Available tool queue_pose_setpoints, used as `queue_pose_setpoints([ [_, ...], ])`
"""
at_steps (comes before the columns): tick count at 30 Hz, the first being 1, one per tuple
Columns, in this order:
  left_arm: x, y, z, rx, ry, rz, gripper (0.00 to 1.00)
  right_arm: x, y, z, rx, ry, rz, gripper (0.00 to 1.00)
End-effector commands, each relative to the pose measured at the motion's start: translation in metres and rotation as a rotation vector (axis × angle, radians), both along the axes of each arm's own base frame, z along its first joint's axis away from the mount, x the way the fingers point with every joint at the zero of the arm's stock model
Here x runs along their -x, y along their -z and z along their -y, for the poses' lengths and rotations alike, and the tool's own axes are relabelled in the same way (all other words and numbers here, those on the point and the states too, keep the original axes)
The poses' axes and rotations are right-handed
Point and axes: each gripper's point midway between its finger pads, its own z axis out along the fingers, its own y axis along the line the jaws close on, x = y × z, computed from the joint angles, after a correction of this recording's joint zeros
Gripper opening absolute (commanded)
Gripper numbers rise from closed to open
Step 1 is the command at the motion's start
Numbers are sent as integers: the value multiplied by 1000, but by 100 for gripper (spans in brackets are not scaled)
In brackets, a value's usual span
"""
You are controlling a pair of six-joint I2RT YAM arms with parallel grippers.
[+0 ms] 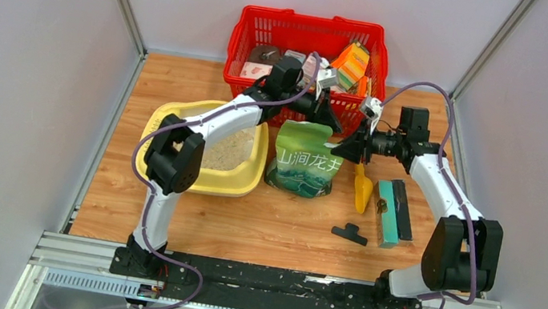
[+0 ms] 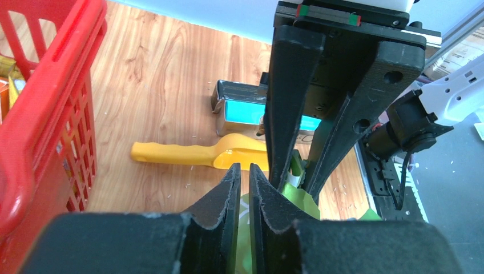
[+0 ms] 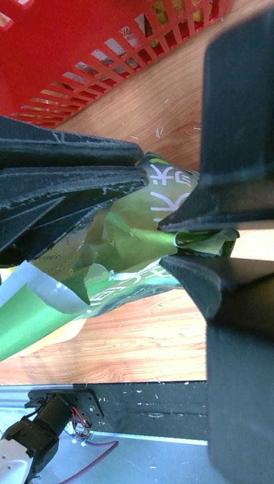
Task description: Fill the litter box with clean litter
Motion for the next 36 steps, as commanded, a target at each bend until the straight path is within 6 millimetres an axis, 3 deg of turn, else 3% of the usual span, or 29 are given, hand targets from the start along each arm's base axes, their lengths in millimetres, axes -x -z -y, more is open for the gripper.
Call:
queue_pose_setpoints([
  [1, -9, -30, -15, 27, -41, 34, 23, 5, -10, -7, -39, -22, -3, 15],
  [4, -14, -34, -41, -4, -104, 2, 30, 7, -10, -7, -50, -14, -33, 9],
  [5, -18, -48, -57, 1, -147, 20, 32, 9, -9, -7, -54, -15, -46, 8],
  [7, -15, -40, -78, -32, -193, -16, 38, 12, -9, -8, -63, -13, -78, 5],
  [8, -11, -56, -91, -24, -223, 31, 39, 13, -10, -8, -66, -11, -88, 4],
  [10, -10, -44, -117, -72, -276, 7, 43, 15, -11, -9, -72, -4, -125, 1],
  [11, -3, -56, -127, -72, -285, 57, 45, 14, -14, -9, -74, 0, -130, 0],
  [13, 7, -42, -147, -126, -293, 29, 50, 14, -17, -8, -77, 8, -166, 0],
  [14, 17, -46, -152, -128, -268, 81, 51, 11, -25, -8, -82, 12, -162, 0],
  [15, 29, -32, -158, -164, -249, 52, 53, 12, -22, -9, -81, 11, -203, 0],
  [16, 38, -35, -162, -162, -226, 106, 54, 12, -26, -9, -87, 5, -218, 0],
  [18, 48, -24, -164, -165, -209, 108, 56, 10, -31, -11, -89, -2, -253, 0],
  [24, 55, -20, -164, -170, -160, 173, 57, 8, -41, -13, -100, -28, -304, 0],
  [28, 54, -15, -158, -166, -172, 173, 58, 6, -35, -12, -77, -61, -327, 0],
  [31, 38, -12, -142, -120, -238, 114, 58, 7, -34, -11, -67, -69, -341, 0],
  [36, 45, -15, -108, -60, -192, 56, 53, 12, -31, -12, -87, -66, -386, 0],
])
